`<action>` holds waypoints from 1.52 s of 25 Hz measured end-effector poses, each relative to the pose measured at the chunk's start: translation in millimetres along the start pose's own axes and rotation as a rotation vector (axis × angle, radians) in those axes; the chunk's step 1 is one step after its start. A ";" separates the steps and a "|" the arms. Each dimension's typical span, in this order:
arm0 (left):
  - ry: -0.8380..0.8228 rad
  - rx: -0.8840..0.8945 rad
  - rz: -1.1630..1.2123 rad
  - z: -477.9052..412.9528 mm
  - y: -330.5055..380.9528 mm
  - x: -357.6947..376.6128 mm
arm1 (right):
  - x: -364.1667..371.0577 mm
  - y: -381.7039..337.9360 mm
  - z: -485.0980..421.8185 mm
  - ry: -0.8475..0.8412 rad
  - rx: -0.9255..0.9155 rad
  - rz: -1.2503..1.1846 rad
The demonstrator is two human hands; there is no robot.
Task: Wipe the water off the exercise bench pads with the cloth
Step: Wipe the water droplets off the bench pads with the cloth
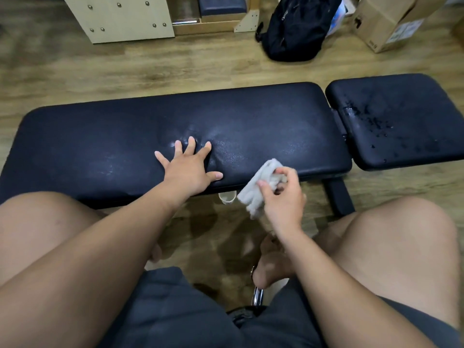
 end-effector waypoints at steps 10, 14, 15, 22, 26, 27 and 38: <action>-0.020 -0.010 0.001 0.5 -0.4 1.1 | 26.7 -34.3 14.3 -0.275 -0.573 0.213; -0.027 -0.017 0.003 2.4 0.3 -0.1 | 51.0 -48.9 23.3 -0.444 -0.794 0.554; -0.029 -0.017 0.004 3.6 0.4 -0.4 | 47.5 -51.0 15.1 -0.401 -0.813 0.674; -0.031 -0.011 0.028 5.4 0.2 0.7 | -0.9 -31.0 -36.4 -0.488 -0.755 0.963; -0.019 -0.005 0.045 4.6 -0.3 1.9 | 11.4 -27.8 -23.8 -0.524 -0.638 0.827; -0.013 -0.002 0.045 4.5 0.1 2.1 | 16.9 -26.6 -16.9 -0.511 -0.616 0.787; -0.031 0.000 -0.013 5.2 -0.7 1.5 | 58.0 -54.8 31.5 -0.481 -0.797 0.730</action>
Point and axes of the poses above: each hand's wrist, its own z-axis away from the middle knuckle, its own x-axis out of the palm, y = z × x, the point moved 6 cm from there along -z, towards the middle knuckle, and after that the axes turned 5 degrees about y, right-handed, at the moved point
